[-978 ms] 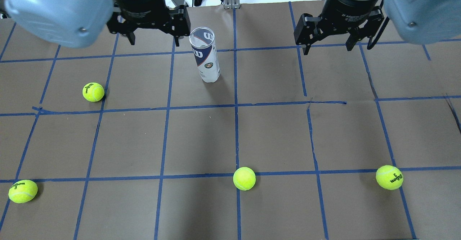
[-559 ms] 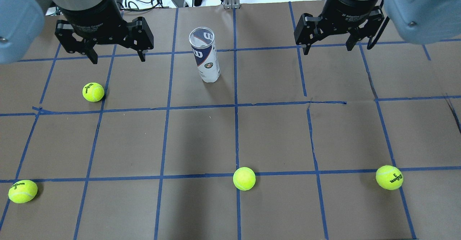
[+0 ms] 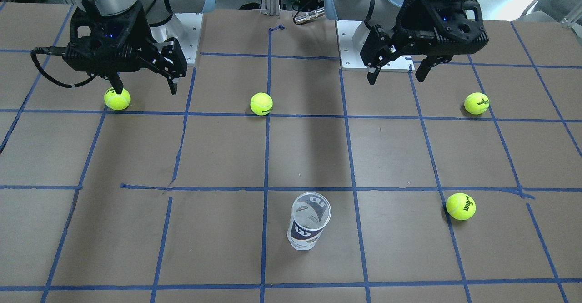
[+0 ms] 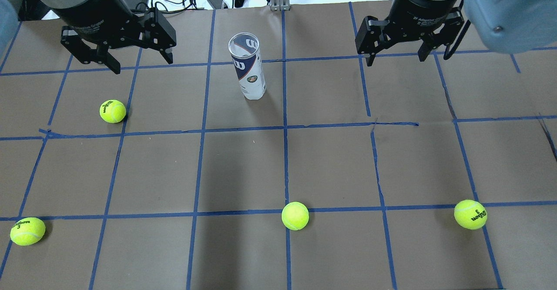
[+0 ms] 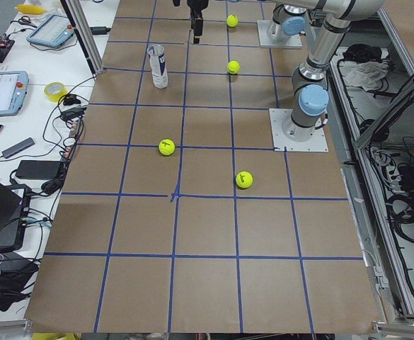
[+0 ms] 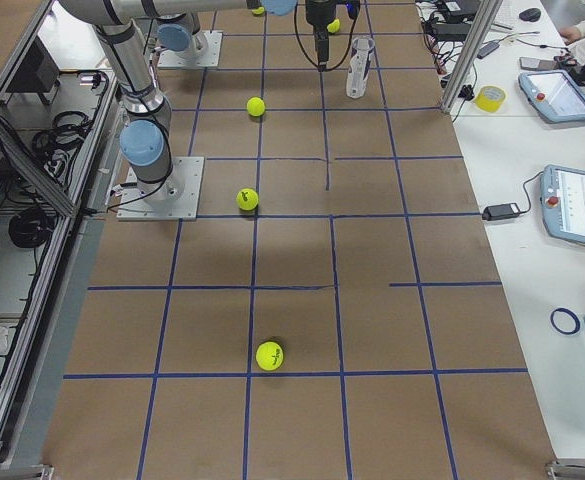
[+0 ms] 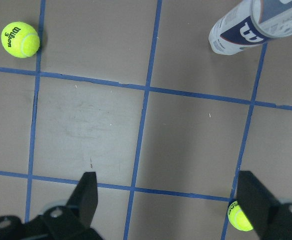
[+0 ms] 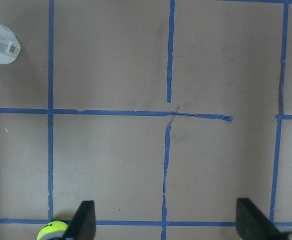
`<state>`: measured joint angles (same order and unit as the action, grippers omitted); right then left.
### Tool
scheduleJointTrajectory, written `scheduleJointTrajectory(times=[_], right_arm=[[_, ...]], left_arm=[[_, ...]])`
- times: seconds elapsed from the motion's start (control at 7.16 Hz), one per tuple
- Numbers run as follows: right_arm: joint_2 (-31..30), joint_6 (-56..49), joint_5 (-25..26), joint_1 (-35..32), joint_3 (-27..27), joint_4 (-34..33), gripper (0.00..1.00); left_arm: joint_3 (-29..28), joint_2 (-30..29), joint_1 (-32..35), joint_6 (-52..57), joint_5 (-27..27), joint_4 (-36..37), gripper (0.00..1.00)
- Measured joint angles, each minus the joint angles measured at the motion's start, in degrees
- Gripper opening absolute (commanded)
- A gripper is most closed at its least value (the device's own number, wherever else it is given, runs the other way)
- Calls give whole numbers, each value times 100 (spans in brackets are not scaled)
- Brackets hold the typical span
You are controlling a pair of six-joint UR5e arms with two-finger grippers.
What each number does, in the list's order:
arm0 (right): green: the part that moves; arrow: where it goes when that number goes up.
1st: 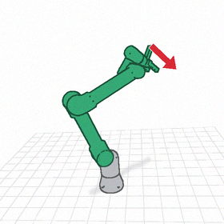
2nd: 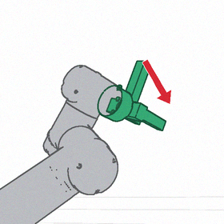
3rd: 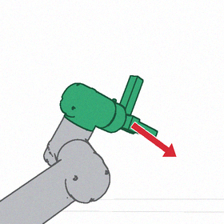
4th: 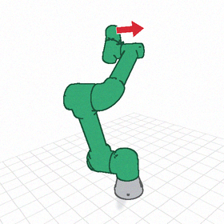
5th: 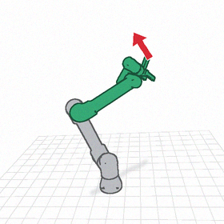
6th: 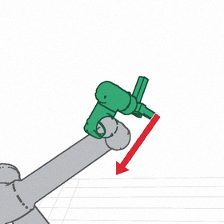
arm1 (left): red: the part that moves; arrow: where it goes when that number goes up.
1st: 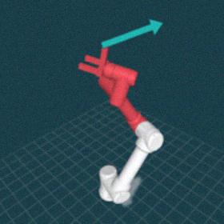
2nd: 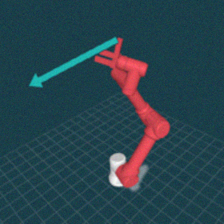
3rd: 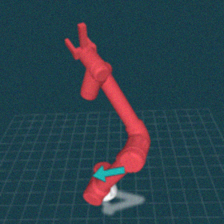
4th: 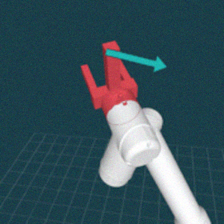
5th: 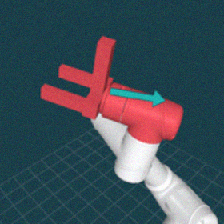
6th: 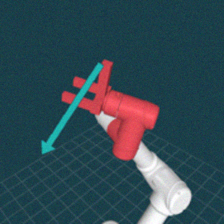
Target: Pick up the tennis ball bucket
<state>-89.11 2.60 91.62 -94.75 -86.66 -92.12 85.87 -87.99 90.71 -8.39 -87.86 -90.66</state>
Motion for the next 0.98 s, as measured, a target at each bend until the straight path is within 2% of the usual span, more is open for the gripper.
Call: scheduleJointTrajectory(times=[0.98], right_arm=[[0,3,11,0,0,23,100]], left_arm=[[-19,3,6,443,8,-82,100]])
